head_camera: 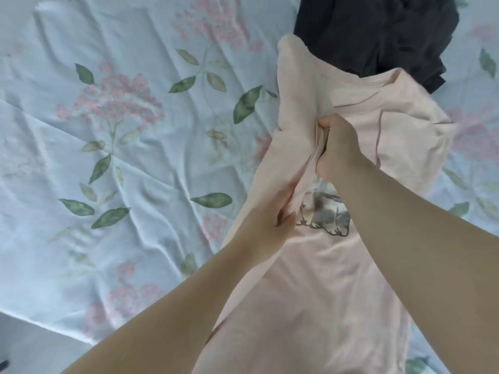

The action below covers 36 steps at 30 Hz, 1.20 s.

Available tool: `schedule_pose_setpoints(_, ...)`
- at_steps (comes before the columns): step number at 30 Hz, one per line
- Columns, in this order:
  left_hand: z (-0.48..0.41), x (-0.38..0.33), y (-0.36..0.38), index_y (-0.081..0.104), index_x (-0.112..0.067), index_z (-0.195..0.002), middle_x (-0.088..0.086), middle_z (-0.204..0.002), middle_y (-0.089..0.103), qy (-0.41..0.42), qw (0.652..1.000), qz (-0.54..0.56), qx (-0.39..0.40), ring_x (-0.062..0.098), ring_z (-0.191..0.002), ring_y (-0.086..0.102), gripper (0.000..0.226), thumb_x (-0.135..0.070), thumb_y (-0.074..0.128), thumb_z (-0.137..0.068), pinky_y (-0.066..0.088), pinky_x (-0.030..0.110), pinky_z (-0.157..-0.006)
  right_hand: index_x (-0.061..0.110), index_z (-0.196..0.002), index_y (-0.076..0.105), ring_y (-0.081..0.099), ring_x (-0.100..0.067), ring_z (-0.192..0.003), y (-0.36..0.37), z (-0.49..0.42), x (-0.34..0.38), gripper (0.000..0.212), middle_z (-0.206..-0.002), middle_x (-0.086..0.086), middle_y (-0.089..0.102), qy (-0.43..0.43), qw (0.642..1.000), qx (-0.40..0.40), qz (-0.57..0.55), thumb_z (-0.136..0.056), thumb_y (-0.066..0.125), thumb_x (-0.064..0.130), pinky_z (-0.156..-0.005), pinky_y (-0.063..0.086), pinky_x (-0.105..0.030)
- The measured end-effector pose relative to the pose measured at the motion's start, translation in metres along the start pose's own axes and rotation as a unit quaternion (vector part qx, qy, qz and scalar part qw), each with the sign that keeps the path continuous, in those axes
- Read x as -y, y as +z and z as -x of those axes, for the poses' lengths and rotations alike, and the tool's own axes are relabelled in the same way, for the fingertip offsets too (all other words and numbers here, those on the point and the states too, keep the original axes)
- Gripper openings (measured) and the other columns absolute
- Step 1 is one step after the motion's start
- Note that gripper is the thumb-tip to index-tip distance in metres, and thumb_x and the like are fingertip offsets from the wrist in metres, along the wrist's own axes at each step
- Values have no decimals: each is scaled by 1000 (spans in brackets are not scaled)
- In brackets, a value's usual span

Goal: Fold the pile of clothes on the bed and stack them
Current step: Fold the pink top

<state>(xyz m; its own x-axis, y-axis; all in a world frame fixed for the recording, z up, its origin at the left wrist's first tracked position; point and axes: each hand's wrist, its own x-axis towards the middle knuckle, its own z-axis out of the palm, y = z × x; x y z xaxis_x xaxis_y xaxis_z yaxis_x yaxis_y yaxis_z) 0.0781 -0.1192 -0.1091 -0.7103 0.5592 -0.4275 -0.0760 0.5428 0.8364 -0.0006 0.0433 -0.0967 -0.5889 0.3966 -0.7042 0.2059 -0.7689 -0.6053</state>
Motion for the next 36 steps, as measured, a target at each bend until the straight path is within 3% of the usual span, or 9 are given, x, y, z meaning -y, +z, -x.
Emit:
schedule_pose_setpoints(7,-18,-64,126,36,-28,-143,-8,-96,53,40,998,-22,30,11,-91,45,49,-20,43,-95,31,16,-75,16,-118,57,62,-26,-108,-126,10,88,49,-116,-7,65,-112,990,18,80,-85,27,-4,-95,51,-38)
schedule_pose_setpoints(11,-22,-78,176,32,-32,-144,7,-115,60,-16,994,-77,76,25,-105,55,52,-27,47,-95,39,27,-81,33,-133,48,54,-14,-69,-177,1,107,55,-95,6,62,-77,967,-65,236,-88,32,5,-61,44,-27)
schedule_pose_setpoints(13,-14,-72,183,28,-33,-144,4,-130,52,-34,984,-128,119,24,-119,49,55,-29,50,-93,40,31,-93,31,-144,33,51,-17,-72,-197,0,99,56,-102,1,59,-26,947,-104,303,-91,39,12,-63,43,-28)
schedule_pose_setpoints(15,-1,-58,177,30,-28,-144,2,-140,42,-34,969,-210,127,25,-128,41,55,-31,51,-93,37,33,-100,24,-137,37,52,-19,-74,-212,8,83,49,-103,-5,57,-31,938,-148,312,-89,46,13,-63,44,-28)
schedule_pose_setpoints(19,36,-22,149,45,-23,-131,-1,-131,48,-24,938,-336,81,23,-125,40,42,-36,50,-91,31,33,-101,18,-98,45,52,-21,-79,-236,48,32,17,-85,1,54,-86,902,-178,384,-83,53,15,-70,43,-33)
schedule_pose_setpoints(24,76,5,120,48,-20,-118,-2,-122,52,-47,888,-446,101,21,-120,46,44,-51,51,-87,29,32,-99,15,-91,47,56,-24,-81,-277,122,-33,22,-93,-6,59,-56,854,-197,477,-81,63,27,-70,44,-35)
schedule_pose_setpoints(30,109,12,102,27,-22,-140,-4,-142,43,-51,844,-523,111,23,-111,57,64,-47,51,-87,42,30,-82,20,-88,52,56,-21,-77,-320,203,-94,17,-80,2,59,41,840,-177,511,-80,63,30,-61,41,-31)
schedule_pose_setpoints(33,128,5,95,12,-29,-148,-3,-119,55,-60,824,-551,116,26,-95,61,73,-27,52,-87,37,29,-62,17,-83,55,55,-24,-77,-331,225,-113,13,-76,1,59,50,844,-173,504,-86,56,30,-59,36,-30)
schedule_pose_setpoints(36,148,-8,90,42,-24,-131,-5,-83,50,-75,784,-607,102,24,-90,62,46,-14,48,-87,38,29,-65,16,-75,51,51,-23,-73,-338,241,-123,15,-74,0,56,46,864,-193,463,-86,55,26,-58,36,-31)
